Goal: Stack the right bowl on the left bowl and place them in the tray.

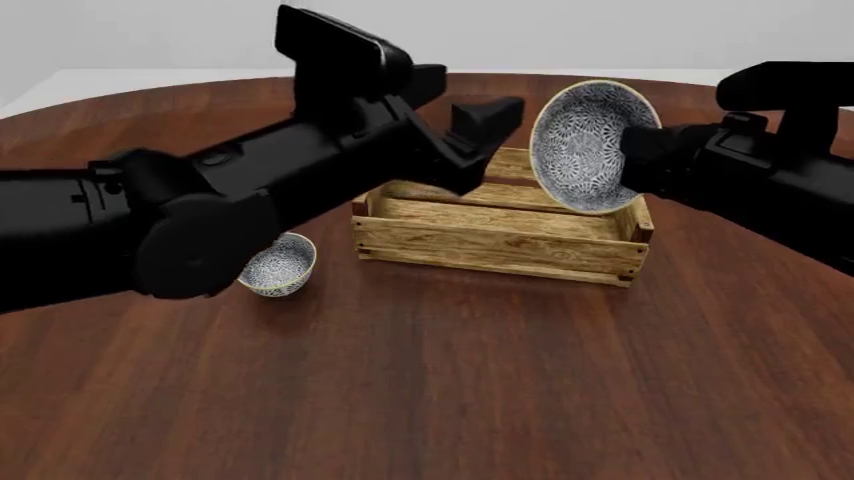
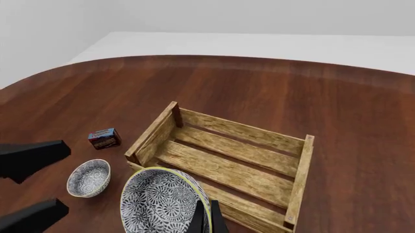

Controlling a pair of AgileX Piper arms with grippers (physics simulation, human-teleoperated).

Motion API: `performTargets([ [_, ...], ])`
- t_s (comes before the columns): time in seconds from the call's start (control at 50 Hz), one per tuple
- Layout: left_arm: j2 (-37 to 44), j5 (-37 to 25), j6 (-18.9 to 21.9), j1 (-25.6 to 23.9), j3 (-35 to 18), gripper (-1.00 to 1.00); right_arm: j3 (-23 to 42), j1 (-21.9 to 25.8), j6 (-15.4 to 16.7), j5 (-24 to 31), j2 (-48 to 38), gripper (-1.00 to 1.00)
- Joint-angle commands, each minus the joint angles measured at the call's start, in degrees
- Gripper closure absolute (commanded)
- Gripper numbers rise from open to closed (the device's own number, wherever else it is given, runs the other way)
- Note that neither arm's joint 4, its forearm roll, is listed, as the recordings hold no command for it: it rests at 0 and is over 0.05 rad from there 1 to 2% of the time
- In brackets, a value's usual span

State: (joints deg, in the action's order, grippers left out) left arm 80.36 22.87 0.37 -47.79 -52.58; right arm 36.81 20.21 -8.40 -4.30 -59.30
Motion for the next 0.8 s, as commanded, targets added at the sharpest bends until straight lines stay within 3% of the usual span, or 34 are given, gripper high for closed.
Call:
performTargets([
  [0.02, 2.9, 0.4, -0.7, -0.1, -2.0, -1.0, 0.3, 0.2, -0.4, -0.1, 0.0, 1.0],
  [0.8, 13.9, 4.8, -3.5, -0.4, -5.5, -1.0, 0.0, 1.8, -0.9, -0.4, -0.6, 1.0],
])
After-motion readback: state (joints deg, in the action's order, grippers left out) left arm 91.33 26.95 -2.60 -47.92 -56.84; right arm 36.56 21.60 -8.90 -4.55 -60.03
